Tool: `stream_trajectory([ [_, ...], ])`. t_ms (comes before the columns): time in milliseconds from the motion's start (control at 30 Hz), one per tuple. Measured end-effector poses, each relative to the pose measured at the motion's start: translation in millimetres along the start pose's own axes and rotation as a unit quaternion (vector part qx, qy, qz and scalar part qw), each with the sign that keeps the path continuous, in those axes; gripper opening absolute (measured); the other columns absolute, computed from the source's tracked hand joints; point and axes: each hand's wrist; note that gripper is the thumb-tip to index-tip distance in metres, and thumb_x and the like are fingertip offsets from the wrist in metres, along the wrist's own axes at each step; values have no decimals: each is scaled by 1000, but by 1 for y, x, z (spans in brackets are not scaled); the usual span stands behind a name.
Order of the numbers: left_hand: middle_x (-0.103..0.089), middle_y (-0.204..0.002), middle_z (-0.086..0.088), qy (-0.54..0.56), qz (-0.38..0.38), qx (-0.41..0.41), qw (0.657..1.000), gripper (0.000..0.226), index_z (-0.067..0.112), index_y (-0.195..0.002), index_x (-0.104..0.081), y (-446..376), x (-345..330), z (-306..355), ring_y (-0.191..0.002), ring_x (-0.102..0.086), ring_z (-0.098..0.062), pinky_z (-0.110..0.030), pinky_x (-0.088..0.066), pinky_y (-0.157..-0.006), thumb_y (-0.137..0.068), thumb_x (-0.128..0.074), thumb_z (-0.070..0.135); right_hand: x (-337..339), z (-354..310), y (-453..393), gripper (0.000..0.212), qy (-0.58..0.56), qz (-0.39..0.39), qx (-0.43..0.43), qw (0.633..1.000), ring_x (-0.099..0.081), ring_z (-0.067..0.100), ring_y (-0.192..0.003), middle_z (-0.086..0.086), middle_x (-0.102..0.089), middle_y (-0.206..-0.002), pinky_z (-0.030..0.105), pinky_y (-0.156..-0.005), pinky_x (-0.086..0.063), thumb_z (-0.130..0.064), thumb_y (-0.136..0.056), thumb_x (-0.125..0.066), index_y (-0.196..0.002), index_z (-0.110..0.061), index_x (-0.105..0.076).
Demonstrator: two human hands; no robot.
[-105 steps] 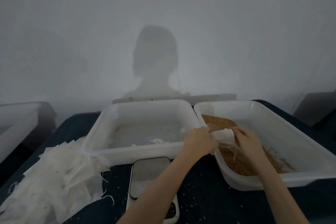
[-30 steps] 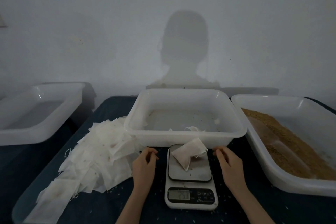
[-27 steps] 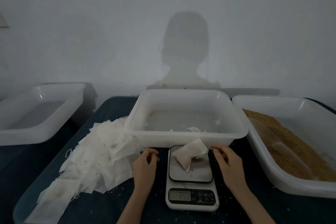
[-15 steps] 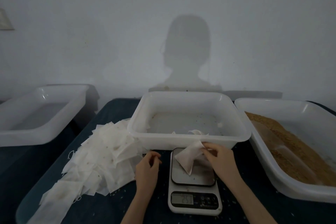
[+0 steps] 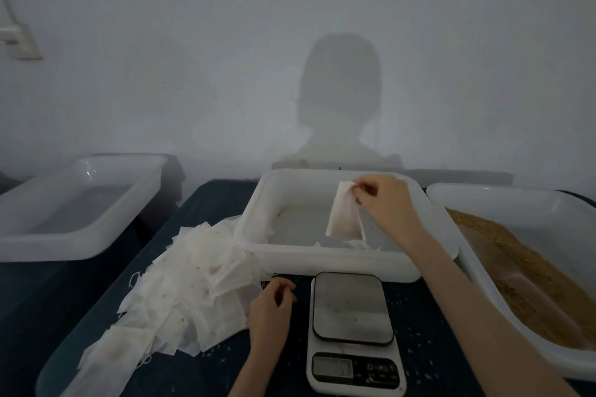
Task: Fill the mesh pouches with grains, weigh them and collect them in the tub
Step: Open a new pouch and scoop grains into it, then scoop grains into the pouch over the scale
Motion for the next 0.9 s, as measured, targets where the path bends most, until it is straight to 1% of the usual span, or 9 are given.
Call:
stream_trajectory([
  [167,-65,-69,9,0,0,3,1000,25,32,-81,-61,0,0,0,-53,-54,0,-13,-38,-46,-94,-52,12,-44,14,-28,19,51,-64,-14,997,-63,27,-93,14,-71,-101,28,-85,-44,-3,-92,-56,-102,-3,-72],
  [233,-65,-69,10,-4,-2,8,1000,25,33,-81,-60,0,1,0,-54,-55,0,-14,-38,-46,-94,-52,13,-61,24,-24,18,107,-182,-40,977,-57,21,-82,12,-66,-90,28,-77,-45,-7,-93,-53,-94,-9,-71],
  [300,-65,-69,11,-16,-5,8,1000,25,34,-81,-60,0,1,-1,-59,-57,0,-15,-41,-49,-94,-52,14,-73,29,-15,19,181,-324,-55,927,-52,18,-73,9,-63,-82,25,-67,-42,-5,-91,-53,-89,-11,-70],
  [367,-64,-69,12,-28,-8,4,1000,25,35,-81,-59,1,1,-1,-62,-58,2,-15,-43,-53,-94,-52,15,-78,30,-12,26,206,-394,-53,894,-61,22,-89,10,-70,-104,29,-78,-47,0,-92,-51,-105,-7,-73],
  [467,-64,-70,13,-31,-9,-2,999,26,37,-81,-58,2,2,2,-61,-58,0,-15,-44,-54,-94,-52,15,-72,25,-15,28,181,-406,-48,895,-60,20,-108,4,-68,-118,28,-89,-44,-5,-94,-52,-111,-11,-72],
  [600,-61,-70,11,-37,-1,-29,999,16,28,-89,-63,5,7,5,-61,-56,-6,-20,-43,-56,-93,-53,16,-65,25,-18,27,180,-370,-27,911,-61,12,-95,-2,-70,-112,21,-78,-41,-7,-91,-53,-103,-18,-75],
  [733,-56,-72,13,-123,135,-65,981,7,24,-89,-63,0,32,11,-64,-49,-3,-13,-33,-53,-90,-60,19,-57,24,-7,29,165,-310,12,936,-59,6,-89,-5,-71,-107,19,-80,-41,-9,-93,-49,-98,-19,-75],
  [800,-61,-88,10,-185,190,-95,960,11,23,-96,-65,-10,50,9,-76,-51,-5,-15,-38,-62,-86,-65,20,-52,20,2,28,159,-288,36,944,-62,7,-91,-7,-71,-105,19,-81,-45,-11,-94,-48,-99,-20,-75],
  [900,-59,-113,6,-301,146,-80,939,26,22,-112,-62,-30,75,3,-97,-51,-11,-22,-44,-78,-87,-64,28,-45,10,16,27,149,-245,67,956,-62,2,-84,-12,-72,-99,8,-73,-43,-14,-94,-50,-99,-24,-75],
])
Point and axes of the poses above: each hand's wrist, its own y-axis away from the middle knuckle, its own x-axis out of the back of the hand, z = x × y
